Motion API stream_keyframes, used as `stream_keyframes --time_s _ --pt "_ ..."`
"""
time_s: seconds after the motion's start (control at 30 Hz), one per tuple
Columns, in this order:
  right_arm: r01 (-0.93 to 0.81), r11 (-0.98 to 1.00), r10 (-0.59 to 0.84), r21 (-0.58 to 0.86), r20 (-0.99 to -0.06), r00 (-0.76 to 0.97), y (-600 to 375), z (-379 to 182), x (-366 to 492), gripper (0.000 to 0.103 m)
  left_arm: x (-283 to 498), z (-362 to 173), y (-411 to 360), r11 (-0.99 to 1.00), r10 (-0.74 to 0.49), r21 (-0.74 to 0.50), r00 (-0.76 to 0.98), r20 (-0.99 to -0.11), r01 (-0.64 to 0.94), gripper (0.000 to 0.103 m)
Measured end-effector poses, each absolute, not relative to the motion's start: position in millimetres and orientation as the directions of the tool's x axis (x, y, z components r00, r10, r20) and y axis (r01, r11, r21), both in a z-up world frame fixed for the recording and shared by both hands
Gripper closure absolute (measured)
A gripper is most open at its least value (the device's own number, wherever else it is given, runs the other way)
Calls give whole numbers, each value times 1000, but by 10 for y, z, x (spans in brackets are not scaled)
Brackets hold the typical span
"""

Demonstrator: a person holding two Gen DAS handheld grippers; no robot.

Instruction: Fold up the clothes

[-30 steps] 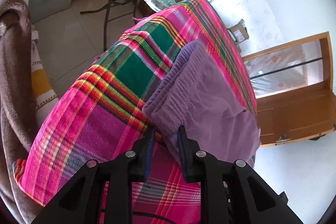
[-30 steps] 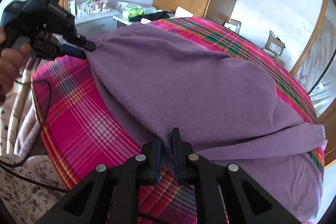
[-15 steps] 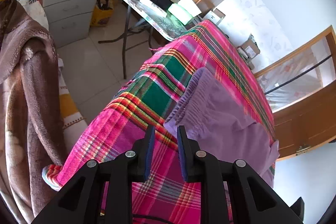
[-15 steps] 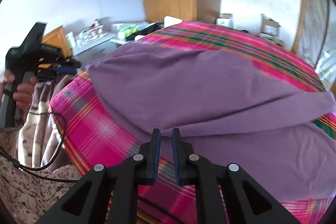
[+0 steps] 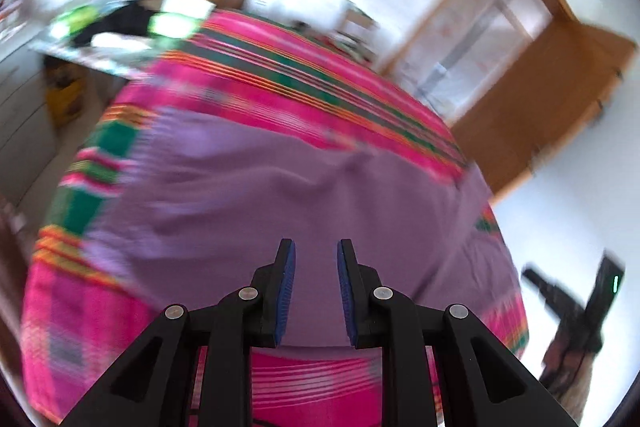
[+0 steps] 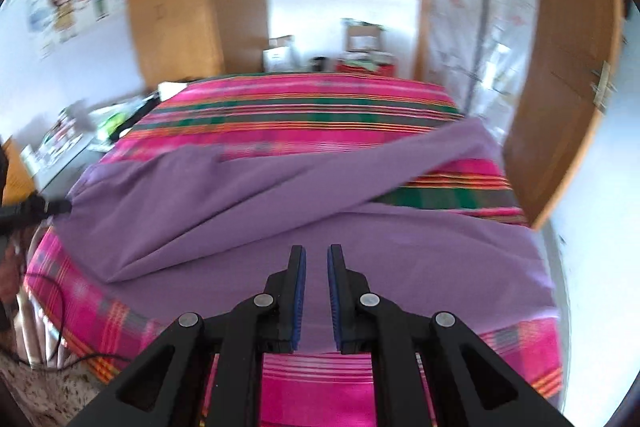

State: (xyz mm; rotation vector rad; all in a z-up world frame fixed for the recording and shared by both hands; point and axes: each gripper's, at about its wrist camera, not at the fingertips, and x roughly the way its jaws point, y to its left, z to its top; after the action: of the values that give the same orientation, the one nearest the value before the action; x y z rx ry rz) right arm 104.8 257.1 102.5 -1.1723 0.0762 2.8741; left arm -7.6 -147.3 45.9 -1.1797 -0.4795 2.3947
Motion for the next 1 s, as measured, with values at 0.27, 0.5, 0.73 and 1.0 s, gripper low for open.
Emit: stream_keyframes --time_s 0.27,0.5,0.73,1.0 --pt "-150 -970 -36 193 -720 -693 3003 778 659 92 -74 350 -606 -816 552 -361 -422 -719 -451 81" --pt "-146 -974 -30 171 -743 -669 2996 637 110 84 -139 219 -368 -807 547 -349 -380 -746 -477 81" --pt "-176 -965 -36 193 -765 -642 3090 579 -422 69 -90 188 -184 -788 543 -294 -385 -747 -541 81" --pt "-251 -951 4 178 -807 -590 3206 475 -900 65 -134 111 -99 -782 535 -286 -362 -764 -553 81"
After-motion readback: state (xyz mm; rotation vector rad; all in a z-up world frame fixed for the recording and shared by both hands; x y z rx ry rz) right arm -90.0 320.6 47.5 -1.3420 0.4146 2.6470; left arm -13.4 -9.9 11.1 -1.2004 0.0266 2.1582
